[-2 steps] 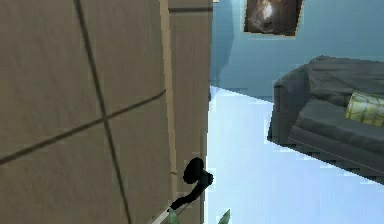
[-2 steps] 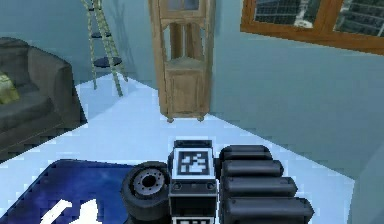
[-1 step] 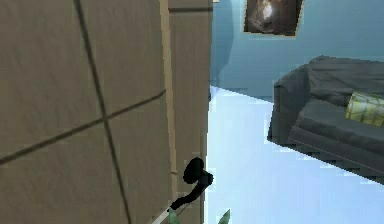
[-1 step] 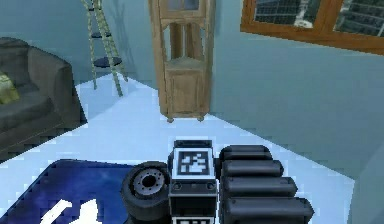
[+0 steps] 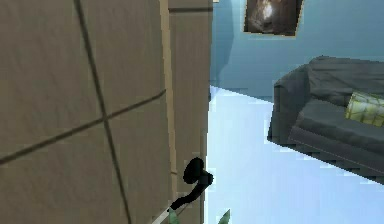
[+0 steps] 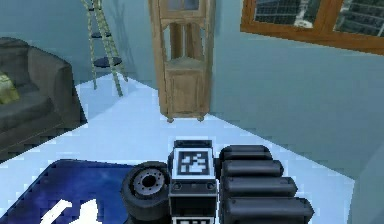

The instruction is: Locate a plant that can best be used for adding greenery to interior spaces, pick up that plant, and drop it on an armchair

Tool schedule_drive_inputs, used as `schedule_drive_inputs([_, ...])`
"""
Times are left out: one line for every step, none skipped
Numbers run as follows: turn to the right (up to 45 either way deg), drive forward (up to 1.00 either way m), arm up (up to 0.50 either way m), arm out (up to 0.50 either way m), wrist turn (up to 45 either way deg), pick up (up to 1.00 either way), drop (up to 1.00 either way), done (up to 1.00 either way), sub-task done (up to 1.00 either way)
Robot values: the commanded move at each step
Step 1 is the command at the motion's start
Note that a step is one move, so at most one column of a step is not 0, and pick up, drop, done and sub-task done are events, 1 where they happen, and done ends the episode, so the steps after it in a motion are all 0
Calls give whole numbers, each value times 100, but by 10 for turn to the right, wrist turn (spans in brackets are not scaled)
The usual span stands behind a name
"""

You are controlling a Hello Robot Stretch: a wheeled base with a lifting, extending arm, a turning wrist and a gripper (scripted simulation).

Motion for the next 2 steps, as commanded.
schedule_drive_inputs([450, 0, 0, 0, 0, 0, 0, 0, 0])
schedule_drive_inputs([450, 0, 0, 0, 0, 0, 0, 0, 0])
